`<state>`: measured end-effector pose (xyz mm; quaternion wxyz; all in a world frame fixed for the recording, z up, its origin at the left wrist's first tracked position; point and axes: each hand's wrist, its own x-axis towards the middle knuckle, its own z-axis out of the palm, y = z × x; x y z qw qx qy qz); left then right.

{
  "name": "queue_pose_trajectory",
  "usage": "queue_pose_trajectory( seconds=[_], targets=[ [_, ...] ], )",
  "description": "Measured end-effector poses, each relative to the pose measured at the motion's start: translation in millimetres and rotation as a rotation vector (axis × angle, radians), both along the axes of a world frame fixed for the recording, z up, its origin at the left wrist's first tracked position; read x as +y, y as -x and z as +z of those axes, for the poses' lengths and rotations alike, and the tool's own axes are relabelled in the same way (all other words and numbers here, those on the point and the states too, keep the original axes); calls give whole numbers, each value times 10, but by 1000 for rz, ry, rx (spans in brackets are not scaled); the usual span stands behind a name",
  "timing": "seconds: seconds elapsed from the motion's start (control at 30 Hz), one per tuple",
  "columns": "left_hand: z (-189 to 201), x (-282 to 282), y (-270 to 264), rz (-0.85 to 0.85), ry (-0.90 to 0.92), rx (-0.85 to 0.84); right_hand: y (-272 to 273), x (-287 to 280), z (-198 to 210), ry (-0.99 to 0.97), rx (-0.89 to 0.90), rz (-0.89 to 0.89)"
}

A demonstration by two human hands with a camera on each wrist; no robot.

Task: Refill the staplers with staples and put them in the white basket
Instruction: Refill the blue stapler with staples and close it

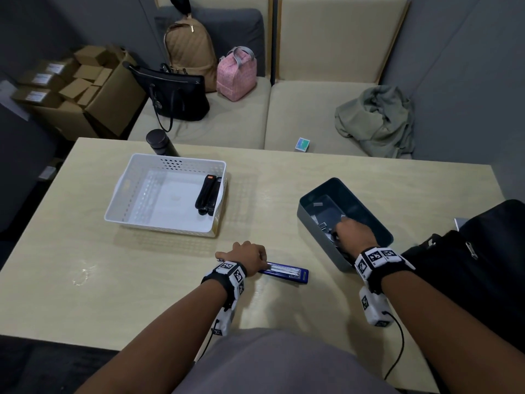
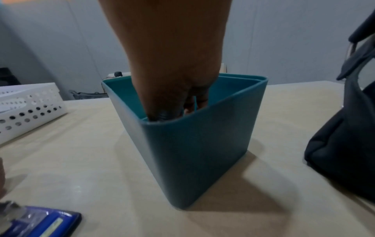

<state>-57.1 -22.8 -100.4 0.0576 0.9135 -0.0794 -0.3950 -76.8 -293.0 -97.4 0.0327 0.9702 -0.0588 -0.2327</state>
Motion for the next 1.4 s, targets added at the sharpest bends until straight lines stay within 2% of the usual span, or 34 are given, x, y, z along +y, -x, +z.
queue_pose_trajectory(
  seconds=[0.1,0.23,0.47,0.77,1.1,1.2,1.3,1.33,1.4],
  targets=[
    [-3,5,-4,6,1,-5,10,32,1,29,0,57],
    [-2,9,-14,4,4,12,33,36,-23,-49,2,52],
    [7,12,4,4,9,6,102,26,-3,-50,-32,147],
    [31,27,-8,-10,21,16,175,-18,-125,-247,63,-75],
    [34,49,-14,-14,38,15,300,-34,-92,-361,72,-85],
    [24,60,-16,-11,41,18,254,-42,-25,-479,-60,-210],
    [8,70,-6,-11,37,12,134,7,154,-633,-397,-420],
    [4,68,-5,-10,36,8,89,50,240,-714,-482,-458],
    [7,66,-2,-8,35,7,18,176,418,-917,-544,-467]
  ],
)
